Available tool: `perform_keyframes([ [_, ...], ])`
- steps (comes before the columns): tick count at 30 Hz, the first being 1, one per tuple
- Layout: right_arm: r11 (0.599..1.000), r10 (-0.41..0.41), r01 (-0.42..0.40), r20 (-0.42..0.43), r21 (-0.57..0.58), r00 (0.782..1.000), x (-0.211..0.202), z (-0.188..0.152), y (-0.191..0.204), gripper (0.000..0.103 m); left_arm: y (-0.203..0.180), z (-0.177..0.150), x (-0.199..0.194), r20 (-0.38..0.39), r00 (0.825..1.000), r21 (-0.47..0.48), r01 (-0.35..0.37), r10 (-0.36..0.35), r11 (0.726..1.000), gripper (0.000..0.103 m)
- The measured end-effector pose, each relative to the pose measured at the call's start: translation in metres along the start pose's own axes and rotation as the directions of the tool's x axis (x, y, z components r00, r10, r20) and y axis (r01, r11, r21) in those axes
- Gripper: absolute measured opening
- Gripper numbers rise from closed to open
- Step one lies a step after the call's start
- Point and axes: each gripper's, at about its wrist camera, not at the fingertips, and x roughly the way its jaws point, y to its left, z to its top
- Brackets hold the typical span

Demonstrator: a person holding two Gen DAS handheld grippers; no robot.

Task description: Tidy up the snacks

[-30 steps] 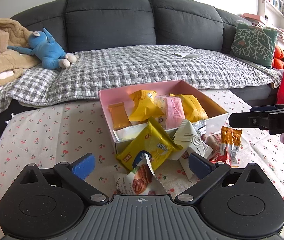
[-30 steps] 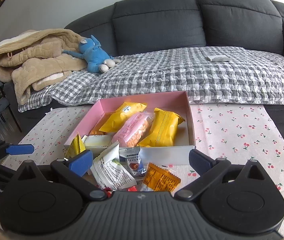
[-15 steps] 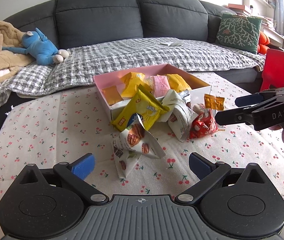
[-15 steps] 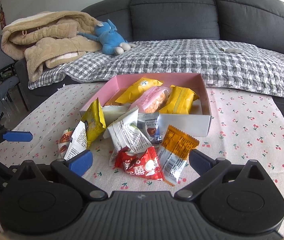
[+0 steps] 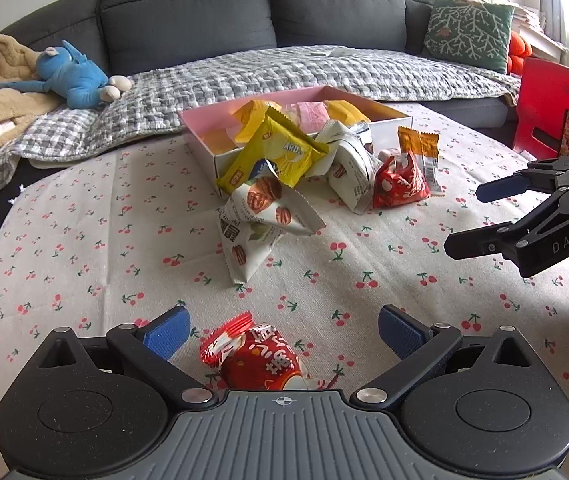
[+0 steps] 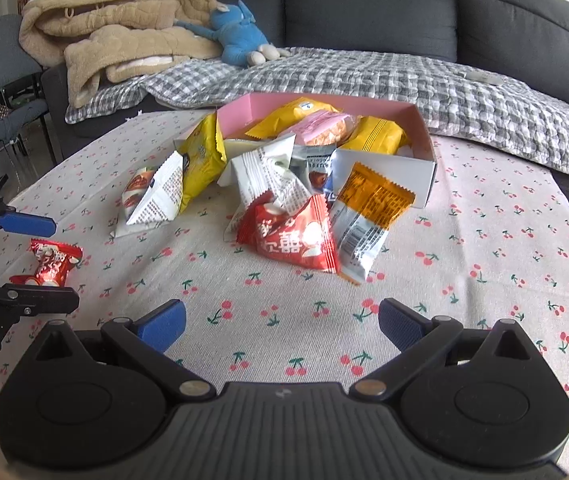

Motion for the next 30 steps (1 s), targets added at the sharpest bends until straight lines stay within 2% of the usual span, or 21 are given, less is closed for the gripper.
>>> perform_keyframes([
  [6, 1.000, -0.008, 0.008, 0.010, 0.006, 1.000, 0.003, 0.003, -0.001, 0.103, 0.009, -0.002, 0.004, -0.061, 0.998, -0.009, -0.018, 0.017, 1.000, 0.101],
  [12, 1.000, -0.013, 0.013, 0.051, 0.005, 0.999, 0.008, 0.014, 0.003, 0.102, 0.017, -0.005, 0.002, -0.085, 0.996, -0.058, 0.009, -0.014, 0.998, 0.098],
  [15, 1.000, -0.007, 0.008, 0.070, -0.016, 0.998, 0.012, 0.020, 0.007, 0.099, 0.019, -0.006, 0.002, -0.088, 0.996, -0.062, 0.012, -0.017, 0.998, 0.085],
  [17, 1.000, -0.015, 0.017, 0.065, -0.022, 0.998, 0.017, 0.024, 0.008, 0.095, 0.023, -0.007, 0.004, -0.101, 0.995, -0.088, 0.012, -0.021, 0.996, 0.066],
  [19, 1.000, -0.025, 0.026, 0.054, -0.014, 0.998, 0.023, 0.026, 0.007, 0.089, 0.026, -0.007, 0.003, -0.098, 0.995, -0.099, -0.005, -0.005, 0.995, 0.058],
  [22, 1.000, -0.025, 0.025, 0.039, -0.003, 0.999, 0.029, 0.027, 0.006, 0.080, 0.032, -0.005, 0.003, -0.098, 0.995, -0.128, -0.001, -0.011, 0.992, 0.053],
  [24, 0.999, -0.035, 0.035, 0.036, -0.007, 0.999, 0.032, 0.027, 0.006, 0.074, 0.033, -0.004, 0.003, -0.099, 0.995, -0.134, -0.006, -0.008, 0.991, 0.041],
  [25, 0.999, -0.037, 0.037, 0.031, -0.009, 0.999, 0.034, 0.027, 0.007, 0.073, 0.034, -0.003, 0.003, -0.099, 0.995, -0.135, -0.008, -0.006, 0.991, 0.038],
  [30, 0.999, -0.045, 0.046, 0.035, -0.018, 0.998, 0.035, 0.028, 0.007, 0.052, 0.034, -0.002, 0.006, -0.095, 0.995, -0.139, -0.010, -0.004, 0.990, 0.036],
])
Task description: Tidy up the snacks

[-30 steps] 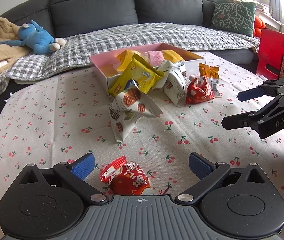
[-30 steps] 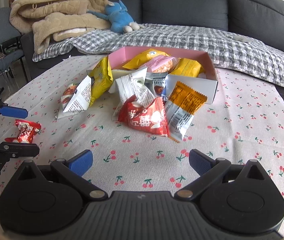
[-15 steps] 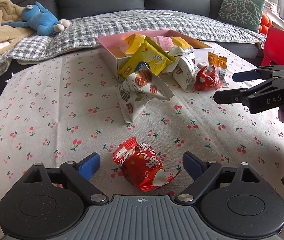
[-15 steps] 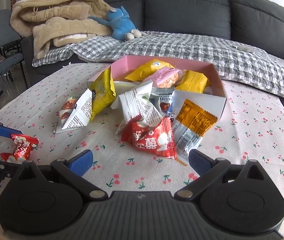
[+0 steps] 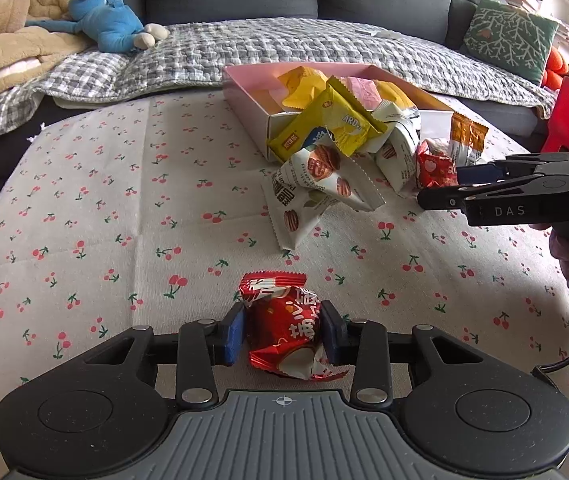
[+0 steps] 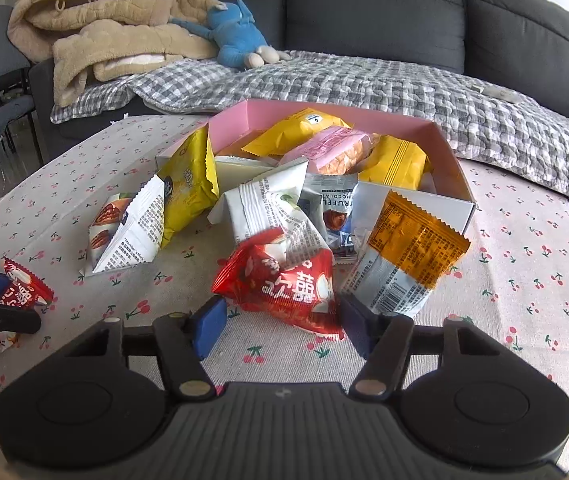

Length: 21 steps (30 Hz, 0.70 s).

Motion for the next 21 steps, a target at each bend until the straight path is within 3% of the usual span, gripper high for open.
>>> perform_keyframes([
  [5, 1.000, 0.008, -0.008, 0.005, 0.009, 1.000, -0.003, -0.001, -0.007, 0.029, -0.004, 0.000, 0.001, 0.006, 1.000, 0.015, -0.006, 0.006, 1.000, 0.034],
  [6, 1.000, 0.010, -0.010, 0.004, 0.008, 1.000, -0.004, -0.001, -0.007, 0.020, -0.004, 0.000, 0.001, 0.007, 1.000, 0.016, -0.007, 0.007, 1.000, 0.034],
  [12, 1.000, 0.027, -0.027, 0.005, -0.006, 1.000, -0.009, -0.005, -0.006, 0.011, -0.006, 0.002, 0.003, 0.011, 1.000, 0.015, -0.003, 0.003, 1.000, 0.034],
  [21, 0.999, 0.032, -0.032, 0.029, 0.018, 0.999, -0.022, -0.005, -0.015, 0.009, -0.015, 0.007, 0.002, 0.033, 0.999, 0.030, 0.016, -0.017, 0.999, 0.033],
])
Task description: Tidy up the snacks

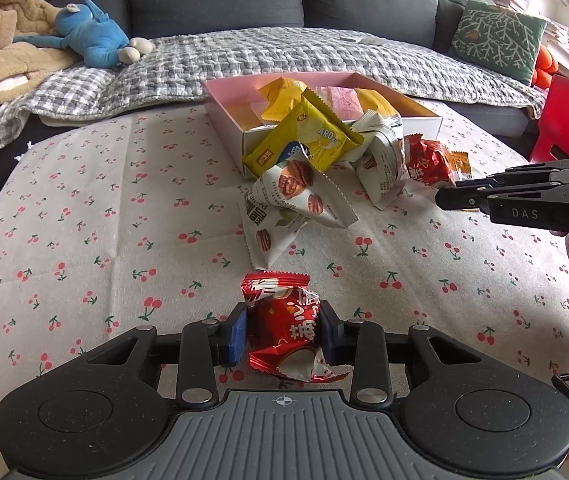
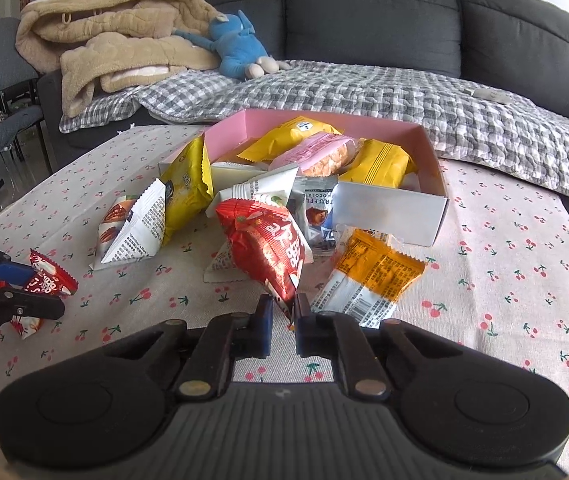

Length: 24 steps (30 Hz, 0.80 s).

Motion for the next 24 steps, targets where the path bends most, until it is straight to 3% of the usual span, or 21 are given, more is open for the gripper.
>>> perform_keyframes([
  [24, 0.998, 0.015, -0.020, 0.091, 0.054, 0.996, -0.014, 0.025, -0.005, 0.007, -0.008, 0.033, -0.016, 0.124, 0.992, -0.024, 0.026, -0.023, 0.999, 0.033],
])
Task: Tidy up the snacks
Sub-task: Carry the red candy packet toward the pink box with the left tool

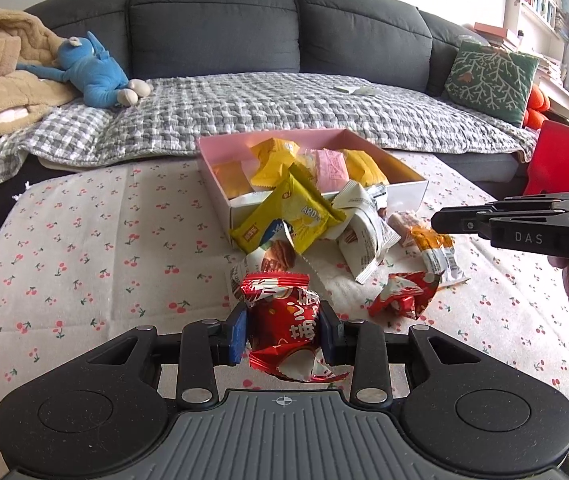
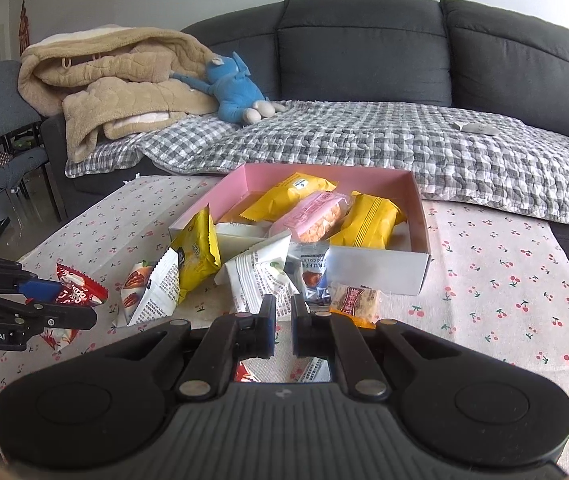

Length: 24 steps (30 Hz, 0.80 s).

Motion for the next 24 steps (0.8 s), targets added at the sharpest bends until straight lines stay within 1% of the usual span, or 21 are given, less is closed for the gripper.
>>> perform_keyframes([
  [5, 1.000, -0.009, 0.009, 0.018, 0.016, 1.000, 0.004, 0.009, -0.005, 0.007, -0.005, 0.016, 0.002, 0.034, 0.999, -0.015, 0.013, -0.013, 1.000, 0.033],
  [10, 0.998, -0.014, 0.011, 0.046, 0.064, 0.999, 0.007, 0.023, -0.015, 0.007, -0.006, 0.034, 0.008, 0.070, 0.998, -0.036, 0.004, -0.001, 0.999, 0.033],
  [15, 0.996, -0.021, 0.016, 0.057, 0.091, 0.998, 0.014, 0.032, -0.024, 0.007, -0.007, 0.050, 0.017, 0.086, 0.996, -0.060, -0.009, 0.014, 0.998, 0.033],
  [19, 0.990, -0.020, 0.011, 0.060, 0.143, 0.998, 0.014, 0.038, -0.034, 0.007, -0.007, 0.059, 0.023, 0.095, 0.995, -0.076, -0.004, 0.012, 0.997, 0.033],
  [20, 0.989, -0.011, 0.003, 0.059, 0.148, 0.998, 0.012, 0.039, -0.035, 0.007, -0.008, 0.060, 0.024, 0.096, 0.995, -0.075, -0.004, 0.012, 0.997, 0.033],
  [22, 0.988, 0.049, -0.053, 0.037, 0.144, 0.998, 0.009, 0.039, -0.037, 0.007, -0.009, 0.061, 0.026, 0.096, 0.995, -0.077, 0.000, 0.008, 0.997, 0.033],
  [23, 0.986, 0.087, -0.089, 0.016, 0.141, 0.996, 0.008, 0.038, -0.037, 0.011, -0.009, 0.061, 0.027, 0.092, 0.996, -0.079, 0.004, 0.004, 0.997, 0.033],
  [24, 0.984, 0.120, -0.118, -0.006, 0.133, 0.993, 0.008, 0.035, -0.036, 0.018, -0.009, 0.059, 0.027, 0.087, 0.996, -0.078, 0.007, -0.001, 0.997, 0.033],
])
